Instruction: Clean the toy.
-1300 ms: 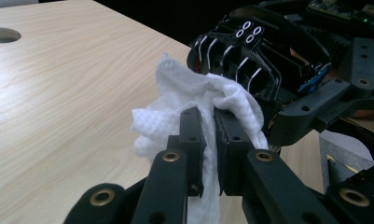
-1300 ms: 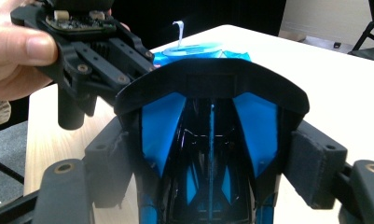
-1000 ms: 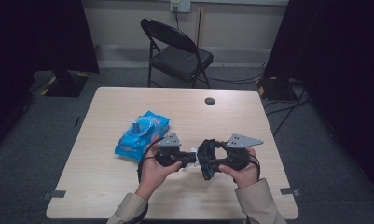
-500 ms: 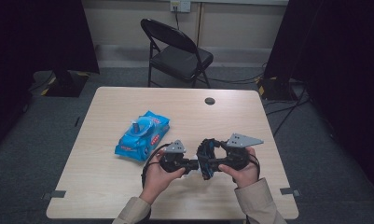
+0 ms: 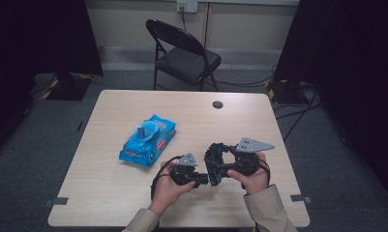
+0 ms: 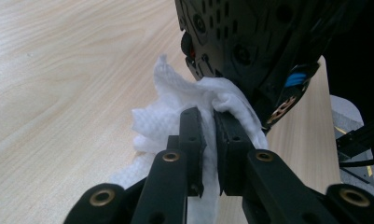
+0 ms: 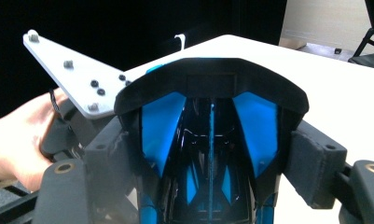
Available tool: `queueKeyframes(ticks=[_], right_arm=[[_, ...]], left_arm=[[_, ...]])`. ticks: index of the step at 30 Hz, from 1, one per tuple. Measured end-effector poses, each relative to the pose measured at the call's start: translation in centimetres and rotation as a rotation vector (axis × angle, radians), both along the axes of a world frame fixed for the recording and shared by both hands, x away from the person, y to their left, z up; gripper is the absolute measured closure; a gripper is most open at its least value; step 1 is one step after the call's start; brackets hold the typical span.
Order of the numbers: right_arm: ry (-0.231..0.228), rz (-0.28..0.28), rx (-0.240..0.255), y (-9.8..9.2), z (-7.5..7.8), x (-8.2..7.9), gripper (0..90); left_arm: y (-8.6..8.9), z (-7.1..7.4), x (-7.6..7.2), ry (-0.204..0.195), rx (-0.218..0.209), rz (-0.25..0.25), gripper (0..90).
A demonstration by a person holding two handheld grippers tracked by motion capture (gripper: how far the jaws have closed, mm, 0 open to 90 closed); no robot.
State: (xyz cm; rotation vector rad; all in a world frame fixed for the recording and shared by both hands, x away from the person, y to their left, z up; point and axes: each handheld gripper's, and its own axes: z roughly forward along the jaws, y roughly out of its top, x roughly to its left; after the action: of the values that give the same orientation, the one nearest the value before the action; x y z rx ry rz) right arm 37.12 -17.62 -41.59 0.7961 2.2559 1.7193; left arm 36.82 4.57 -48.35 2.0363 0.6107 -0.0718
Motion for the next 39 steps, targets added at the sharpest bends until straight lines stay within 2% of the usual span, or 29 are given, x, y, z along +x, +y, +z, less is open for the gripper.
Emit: queueKeyframes(ticks=[6,9,17,21,23,28,32,35,39], right_arm=[[-0.004,-0.001,0.012,-0.2,0.2,0.0,25.6],[-0.003,-0.003,0.018,-0.4,0.2,0.0,25.6],[0.003,-0.012,0.016,-0.7,-0.1,0.2,25.6],[0.004,-0.006,0.012,-0.5,-0.1,0.2,25.6],[0.005,-0.001,0.008,-0.3,-0.2,0.1,25.6],[0.007,0.008,0.0,0.0,-0.4,0.1,25.6],[0.008,0.015,-0.002,0.0,-0.4,0.1,25.6],[0.008,0.022,-0.003,0.2,-0.4,0.0,25.6],[0.007,0.033,-0.011,0.6,-0.4,-0.1,25.6]], left_arm=[[0.2,-0.7,0.1,0.012,0.018,0.008,82.5],[0.9,-0.2,0.4,0.005,0.008,0.03,82.5],[4.2,3.8,1.8,-0.059,-0.061,0.113,82.5],[5.1,5.5,2.4,-0.089,-0.097,0.139,82.5],[5.1,6.1,2.6,-0.102,-0.107,0.142,82.6],[5.1,7.4,2.9,-0.113,-0.167,0.151,82.6],[4.6,7.8,2.9,-0.115,-0.181,0.137,82.6],[3.9,7.6,2.8,-0.115,-0.159,0.118,82.6],[3.2,7.2,2.7,-0.108,-0.157,0.111,82.7]])
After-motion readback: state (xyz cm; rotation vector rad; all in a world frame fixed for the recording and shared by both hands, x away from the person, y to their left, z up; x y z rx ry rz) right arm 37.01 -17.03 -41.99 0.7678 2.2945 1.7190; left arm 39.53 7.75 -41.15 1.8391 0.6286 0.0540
